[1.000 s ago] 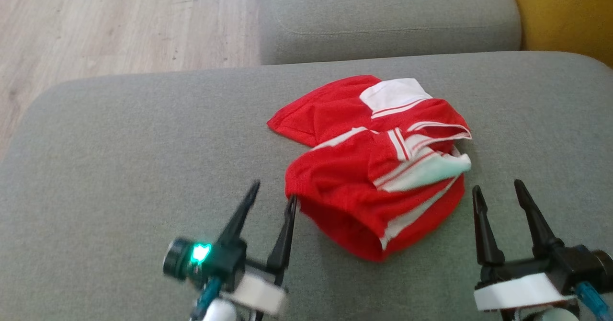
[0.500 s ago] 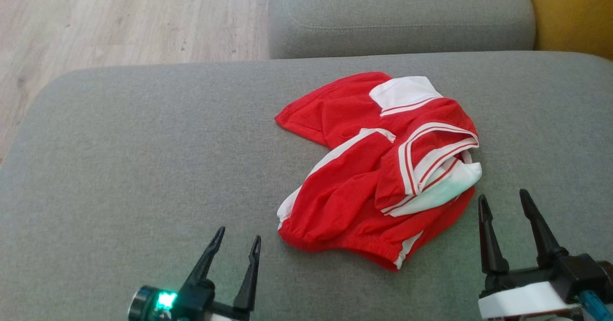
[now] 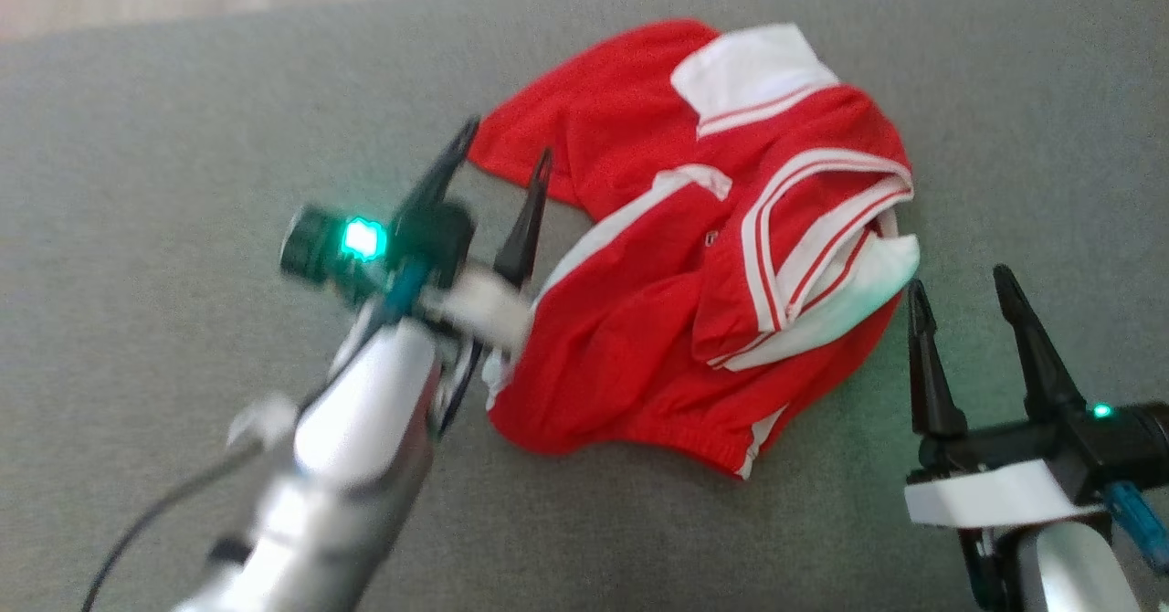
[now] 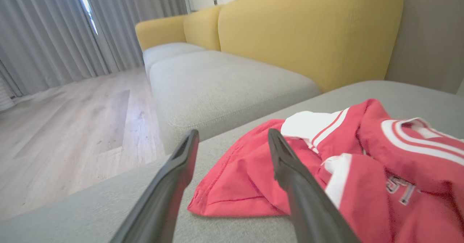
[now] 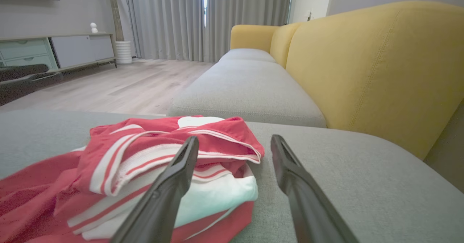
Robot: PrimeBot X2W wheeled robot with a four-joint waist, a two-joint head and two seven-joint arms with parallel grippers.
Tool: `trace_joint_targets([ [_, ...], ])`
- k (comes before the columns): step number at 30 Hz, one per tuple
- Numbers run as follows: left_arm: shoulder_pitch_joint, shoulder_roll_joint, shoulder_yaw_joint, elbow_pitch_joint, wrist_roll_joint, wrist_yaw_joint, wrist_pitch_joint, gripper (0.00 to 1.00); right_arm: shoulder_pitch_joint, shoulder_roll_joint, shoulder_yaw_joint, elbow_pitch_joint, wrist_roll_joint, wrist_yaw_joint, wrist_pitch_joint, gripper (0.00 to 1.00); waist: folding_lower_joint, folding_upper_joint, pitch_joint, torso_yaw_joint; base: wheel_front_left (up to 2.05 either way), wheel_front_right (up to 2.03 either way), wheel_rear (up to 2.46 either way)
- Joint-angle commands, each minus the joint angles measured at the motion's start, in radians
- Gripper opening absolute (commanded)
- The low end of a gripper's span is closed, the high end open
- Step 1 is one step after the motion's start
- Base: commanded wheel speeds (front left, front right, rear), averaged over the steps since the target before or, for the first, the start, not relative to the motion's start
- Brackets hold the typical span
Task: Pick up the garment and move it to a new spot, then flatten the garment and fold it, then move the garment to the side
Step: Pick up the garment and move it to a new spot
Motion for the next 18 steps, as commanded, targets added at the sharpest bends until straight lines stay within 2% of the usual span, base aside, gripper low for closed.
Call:
trace_joint_targets([
  [1, -0.108, 0.000, 0.019, 0.044, 0.002, -0.006, 0.031, 1.00, -0.044, -0.006, 0.033, -0.035, -0.011, 0.007, -0.005, 1.00, -0.0004, 0.0000, 0.111, -0.042, 0.00, 0.00, 0.00],
  [5, -0.276, -0.016, -0.017, 0.206, -0.025, -0.038, 0.112, 1.00, -0.082, -0.006, 0.053, -0.043, -0.014, 0.007, -0.005, 1.00, -0.0004, 0.0000, 0.180, -0.065, 0.00, 0.00, 0.00],
  [8, -0.334, -0.018, -0.041, 0.282, -0.038, -0.050, 0.159, 1.00, -0.097, -0.006, 0.061, -0.041, -0.012, 0.007, -0.005, 1.00, -0.0004, 0.0000, 0.199, -0.077, 0.00, 0.00, 0.00],
  [12, -0.385, -0.019, -0.098, 0.381, -0.109, -0.083, 0.239, 1.00, -0.116, -0.006, 0.085, -0.028, -0.005, 0.007, -0.005, 1.00, -0.0004, 0.0000, 0.208, -0.110, 0.00, 0.00, 0.00],
  [16, -0.400, -0.019, -0.145, 0.432, -0.170, -0.106, 0.265, 1.00, -0.126, -0.006, 0.100, -0.017, 0.008, 0.007, -0.005, 1.00, -0.0004, 0.0000, 0.199, -0.142, 0.00, 0.00, 0.00],
  [17, -0.402, -0.019, -0.157, 0.439, -0.182, -0.112, 0.266, 0.43, -0.126, -0.006, 0.101, -0.015, 0.011, 0.007, -0.005, 1.00, -0.0004, 0.0000, 0.195, -0.146, 0.00, 0.00, 0.00],
  [18, -0.403, -0.019, -0.169, 0.445, -0.195, -0.118, 0.262, 0.00, -0.126, -0.006, 0.103, -0.013, 0.013, 0.007, -0.005, 1.00, -0.0004, 0.0000, 0.191, -0.150, 0.00, 0.00, 0.00],
])
